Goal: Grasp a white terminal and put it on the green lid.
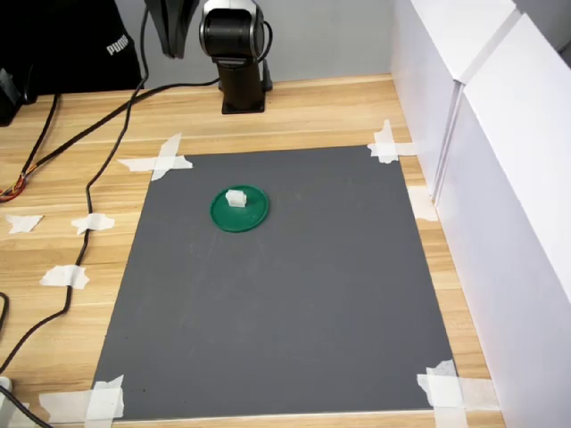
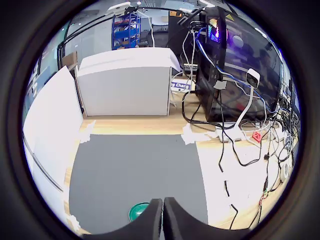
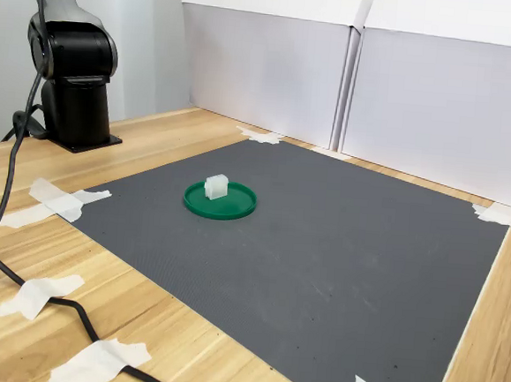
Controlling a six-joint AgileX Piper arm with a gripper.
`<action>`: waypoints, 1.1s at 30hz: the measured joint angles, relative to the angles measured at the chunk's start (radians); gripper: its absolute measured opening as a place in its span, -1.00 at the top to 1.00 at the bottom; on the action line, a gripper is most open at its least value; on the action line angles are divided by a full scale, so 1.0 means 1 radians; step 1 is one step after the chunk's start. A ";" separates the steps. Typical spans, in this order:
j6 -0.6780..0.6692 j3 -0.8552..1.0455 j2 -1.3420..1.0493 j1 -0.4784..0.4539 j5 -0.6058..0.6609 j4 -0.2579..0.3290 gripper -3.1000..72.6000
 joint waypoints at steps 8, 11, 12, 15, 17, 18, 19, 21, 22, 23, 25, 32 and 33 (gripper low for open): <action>0.069 0.269 -0.217 0.116 -0.065 -0.030 0.96; 0.134 0.368 -0.323 0.118 -0.114 -0.034 0.96; 0.149 0.397 -0.360 0.118 -0.134 -0.034 0.96; 0.193 0.476 -0.449 0.118 -0.187 -0.035 0.96; 0.197 0.521 -0.497 0.118 -0.203 -0.037 0.96; 0.197 0.536 -0.512 0.118 -0.204 -0.037 0.96; 0.196 0.553 -0.530 0.118 -0.204 -0.037 0.96; 0.186 0.574 -0.563 0.118 -0.210 -0.037 0.96; 0.184 0.578 -0.578 0.118 -0.217 -0.037 0.96; 0.182 0.580 -0.590 0.118 -0.226 -0.037 0.96; 0.179 0.581 -0.608 0.118 -0.235 -0.037 0.96; 0.159 0.608 -0.629 0.118 -0.254 -0.037 0.96; 0.154 0.612 -0.637 0.118 -0.258 -0.037 0.96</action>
